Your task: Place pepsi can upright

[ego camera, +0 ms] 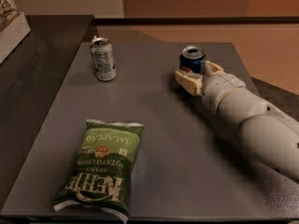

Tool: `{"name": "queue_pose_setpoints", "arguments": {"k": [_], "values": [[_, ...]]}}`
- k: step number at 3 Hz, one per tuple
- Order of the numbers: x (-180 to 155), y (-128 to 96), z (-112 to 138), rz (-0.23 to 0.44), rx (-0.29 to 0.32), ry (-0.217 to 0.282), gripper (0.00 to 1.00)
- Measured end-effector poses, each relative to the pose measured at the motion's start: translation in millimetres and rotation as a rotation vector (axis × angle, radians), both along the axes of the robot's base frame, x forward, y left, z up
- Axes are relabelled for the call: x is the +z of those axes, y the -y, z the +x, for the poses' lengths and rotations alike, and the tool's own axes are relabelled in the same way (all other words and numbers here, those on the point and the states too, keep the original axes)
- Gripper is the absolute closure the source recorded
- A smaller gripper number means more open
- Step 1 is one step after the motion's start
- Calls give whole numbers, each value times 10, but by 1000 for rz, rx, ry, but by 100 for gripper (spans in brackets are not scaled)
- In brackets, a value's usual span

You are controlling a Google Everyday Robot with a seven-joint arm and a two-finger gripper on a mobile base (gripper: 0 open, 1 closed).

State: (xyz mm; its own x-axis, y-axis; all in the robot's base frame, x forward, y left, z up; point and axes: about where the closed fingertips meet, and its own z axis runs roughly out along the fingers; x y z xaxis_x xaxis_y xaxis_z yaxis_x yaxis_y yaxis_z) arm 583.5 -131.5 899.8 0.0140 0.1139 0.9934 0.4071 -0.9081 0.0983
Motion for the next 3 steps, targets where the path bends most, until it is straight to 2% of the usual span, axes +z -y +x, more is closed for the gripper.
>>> {"name": "queue_pose_setpoints", "arguments": {"k": [1, 2, 3], "values": [[-36, 29, 4, 14, -20, 9, 60], [-89, 68, 21, 38, -48, -6, 36], [-83, 64, 24, 40, -48, -6, 13]]}}
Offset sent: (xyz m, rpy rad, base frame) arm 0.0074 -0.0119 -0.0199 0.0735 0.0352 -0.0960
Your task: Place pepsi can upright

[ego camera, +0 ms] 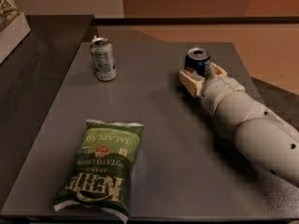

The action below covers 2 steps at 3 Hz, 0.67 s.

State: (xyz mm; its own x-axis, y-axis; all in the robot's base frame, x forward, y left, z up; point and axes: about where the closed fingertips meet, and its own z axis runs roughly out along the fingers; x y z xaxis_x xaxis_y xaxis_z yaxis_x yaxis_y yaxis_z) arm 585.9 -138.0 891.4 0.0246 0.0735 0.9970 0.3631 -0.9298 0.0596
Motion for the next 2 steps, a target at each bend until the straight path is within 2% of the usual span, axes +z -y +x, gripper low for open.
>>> {"name": "queue_pose_setpoints", "arguments": {"k": [1, 2], "values": [[10, -14, 1, -1, 2, 1, 0], [10, -15, 1, -1, 2, 1, 0]]}}
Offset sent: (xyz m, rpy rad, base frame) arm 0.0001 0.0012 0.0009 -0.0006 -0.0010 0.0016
